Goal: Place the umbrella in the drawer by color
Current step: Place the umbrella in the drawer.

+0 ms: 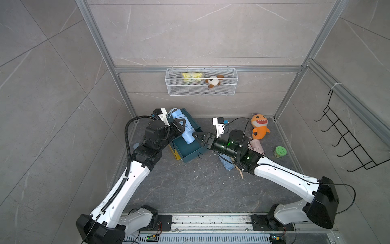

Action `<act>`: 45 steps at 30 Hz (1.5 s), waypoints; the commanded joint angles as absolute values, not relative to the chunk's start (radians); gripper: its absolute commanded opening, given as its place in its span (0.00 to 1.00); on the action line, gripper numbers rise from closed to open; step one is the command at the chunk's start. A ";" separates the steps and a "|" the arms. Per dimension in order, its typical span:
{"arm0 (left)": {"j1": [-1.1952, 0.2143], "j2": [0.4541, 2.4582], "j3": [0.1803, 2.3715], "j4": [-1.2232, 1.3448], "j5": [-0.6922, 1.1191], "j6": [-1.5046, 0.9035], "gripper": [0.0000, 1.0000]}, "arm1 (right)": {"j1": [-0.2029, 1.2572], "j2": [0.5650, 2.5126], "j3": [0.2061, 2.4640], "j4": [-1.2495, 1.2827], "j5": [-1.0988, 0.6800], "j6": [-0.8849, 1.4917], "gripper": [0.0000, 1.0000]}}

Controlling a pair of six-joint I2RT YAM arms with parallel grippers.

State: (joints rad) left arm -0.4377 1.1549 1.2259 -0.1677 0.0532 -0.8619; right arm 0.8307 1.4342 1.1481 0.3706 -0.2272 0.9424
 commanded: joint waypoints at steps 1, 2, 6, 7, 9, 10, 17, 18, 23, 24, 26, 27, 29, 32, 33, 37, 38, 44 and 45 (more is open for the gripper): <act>-0.434 1.175 1.305 -0.028 0.038 -0.909 0.30 | 0.830 1.473 1.134 0.527 -0.280 1.073 0.80; -0.436 1.178 1.309 -0.022 0.037 -0.913 0.29 | 0.830 1.478 1.132 0.532 -0.284 1.080 0.80; -0.436 1.182 1.315 -0.002 0.015 -0.928 0.22 | 0.830 1.486 1.105 0.555 -0.272 1.103 0.80; -0.435 1.179 1.315 -0.001 0.009 -0.930 0.22 | 0.829 1.486 1.101 0.555 -0.271 1.104 0.80; -0.434 1.171 1.315 0.000 -0.013 -0.931 0.22 | 0.829 1.486 1.094 0.552 -0.267 1.111 0.80; -0.435 1.166 1.315 0.002 -0.025 -0.931 0.22 | 0.830 1.489 1.089 0.552 -0.264 1.117 0.80; -0.435 1.169 1.348 0.002 -0.041 -0.926 0.21 | 0.830 1.531 1.063 0.626 -0.284 1.178 0.80; -0.435 1.169 1.346 0.006 -0.038 -0.933 0.21 | 0.829 1.539 1.066 0.640 -0.287 1.185 0.80; -0.436 1.172 1.319 0.023 -0.027 -0.953 0.21 | 0.830 1.579 1.085 0.706 -0.284 1.210 0.80; -0.435 1.170 1.313 0.025 -0.027 -0.954 0.21 | 0.829 1.584 1.089 0.720 -0.285 1.217 0.80; -0.436 1.168 1.305 0.026 -0.030 -0.956 0.21 | 0.830 1.596 1.096 0.746 -0.287 1.226 0.80; -0.435 1.167 1.303 0.023 -0.029 -0.955 0.21 | 0.829 1.602 1.101 0.758 -0.287 1.231 0.80; -0.436 1.165 1.297 0.021 -0.031 -0.954 0.21 | 0.829 1.615 1.108 0.782 -0.291 1.242 0.80; -0.436 1.161 1.293 0.016 -0.035 -0.952 0.21 | 0.827 1.631 1.114 0.821 -0.297 1.260 0.79; -0.435 1.160 1.293 0.011 -0.037 -0.950 0.21 | 0.827 1.632 1.118 0.827 -0.299 1.261 0.79; -0.435 1.152 1.284 0.010 -0.041 -0.947 0.21 | 0.824 1.637 1.123 0.840 -0.292 1.261 0.79; -0.435 1.150 1.282 0.011 -0.040 -0.948 0.21 | 0.821 1.638 1.124 0.840 -0.291 1.261 0.79; -0.435 1.146 1.267 0.017 -0.036 -0.957 0.21 | 0.797 1.658 1.157 0.841 -0.295 1.270 0.78; -0.435 1.147 1.266 0.018 -0.035 -0.960 0.21 | 0.793 1.663 1.164 0.839 -0.299 1.271 0.78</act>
